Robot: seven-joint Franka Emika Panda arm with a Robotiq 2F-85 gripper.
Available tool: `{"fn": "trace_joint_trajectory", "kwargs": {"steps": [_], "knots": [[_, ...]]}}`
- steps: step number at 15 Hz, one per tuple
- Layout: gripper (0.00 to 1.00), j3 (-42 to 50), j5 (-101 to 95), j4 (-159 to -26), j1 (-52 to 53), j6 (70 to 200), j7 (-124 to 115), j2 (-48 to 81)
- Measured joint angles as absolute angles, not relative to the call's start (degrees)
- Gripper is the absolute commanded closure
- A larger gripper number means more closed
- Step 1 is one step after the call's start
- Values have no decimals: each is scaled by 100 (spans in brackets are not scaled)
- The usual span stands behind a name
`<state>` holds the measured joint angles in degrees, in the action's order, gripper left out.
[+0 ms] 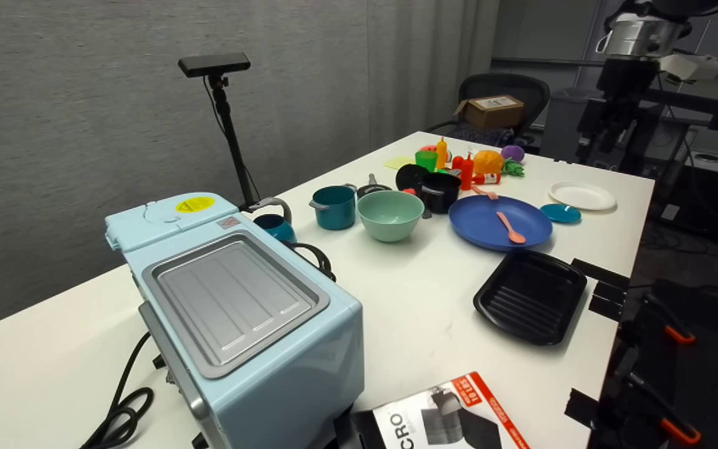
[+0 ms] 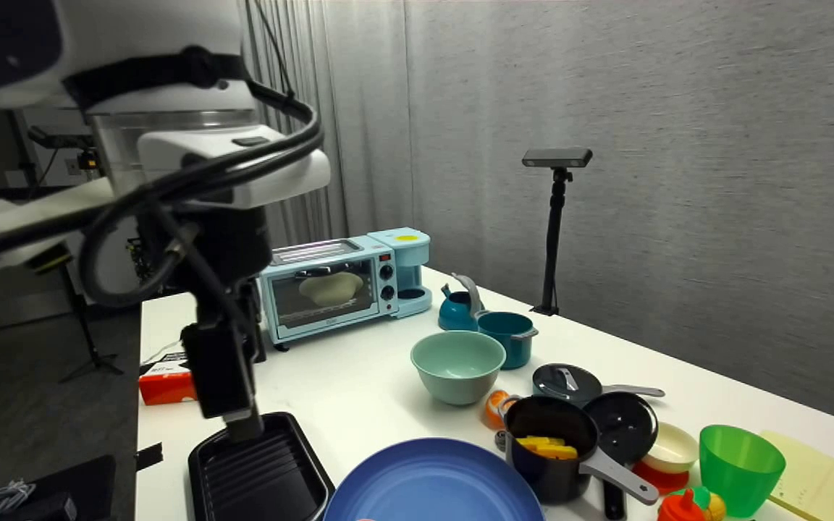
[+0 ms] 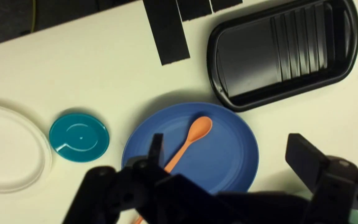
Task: Put the pineapple on the plate
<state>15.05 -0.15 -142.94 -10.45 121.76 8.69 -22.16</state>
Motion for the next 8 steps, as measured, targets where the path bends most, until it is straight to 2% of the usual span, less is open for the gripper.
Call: {"fn": "trace_joint_trajectory", "kwargs": {"steps": [8], "knots": [[0, 1320, 11, -12794, -1060, 13708, -717, -287]]}}
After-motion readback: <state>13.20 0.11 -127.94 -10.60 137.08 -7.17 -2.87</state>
